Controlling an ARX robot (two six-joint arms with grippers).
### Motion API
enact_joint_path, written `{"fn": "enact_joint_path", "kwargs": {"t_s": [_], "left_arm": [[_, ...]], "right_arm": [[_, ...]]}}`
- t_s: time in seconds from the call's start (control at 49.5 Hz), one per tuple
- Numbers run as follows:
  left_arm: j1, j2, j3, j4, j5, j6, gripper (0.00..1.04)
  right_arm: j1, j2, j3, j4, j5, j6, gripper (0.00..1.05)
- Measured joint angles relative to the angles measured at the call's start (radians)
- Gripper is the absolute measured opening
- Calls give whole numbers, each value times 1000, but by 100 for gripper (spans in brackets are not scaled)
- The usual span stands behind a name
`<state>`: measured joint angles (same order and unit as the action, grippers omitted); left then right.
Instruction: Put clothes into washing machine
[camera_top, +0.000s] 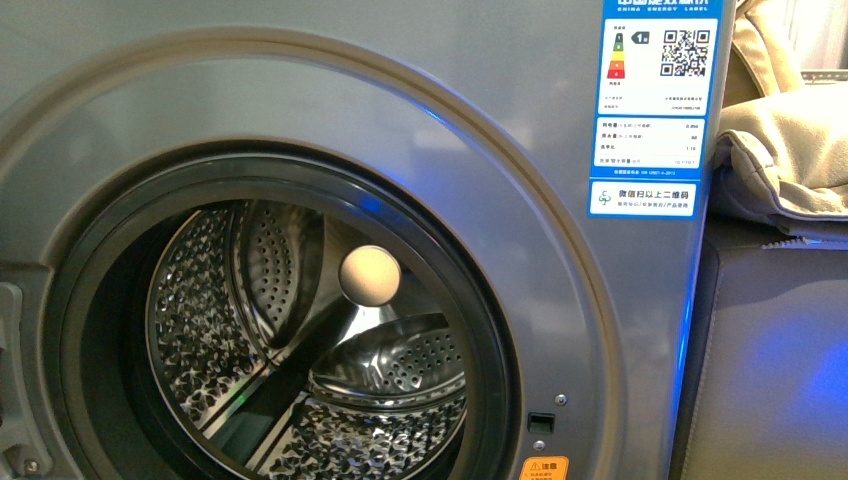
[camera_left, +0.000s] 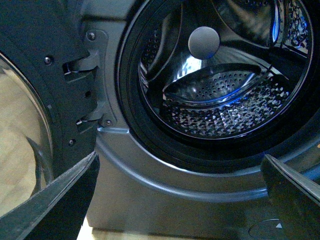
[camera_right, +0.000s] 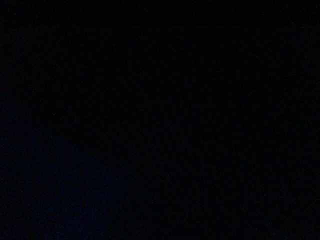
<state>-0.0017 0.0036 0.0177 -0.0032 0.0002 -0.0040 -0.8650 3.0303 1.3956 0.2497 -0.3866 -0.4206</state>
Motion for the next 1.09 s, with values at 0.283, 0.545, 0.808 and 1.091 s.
{"fn": "enact_joint_path", "kwargs": {"t_s": [0.283,0.545,0.808,1.091], "left_arm": [[0,0,0,0,0,0,98],[0,0,0,0,0,0,98],[0,0,0,0,0,0,98],[0,0,0,0,0,0,98]], "right_arm": [[-6,6,4,2,1,-20,95],[-8,-39,-38,76,16,22,48],[9,-160,-163,125,-10,71,17],[10,-396,-306,175,-105,119,14]]}}
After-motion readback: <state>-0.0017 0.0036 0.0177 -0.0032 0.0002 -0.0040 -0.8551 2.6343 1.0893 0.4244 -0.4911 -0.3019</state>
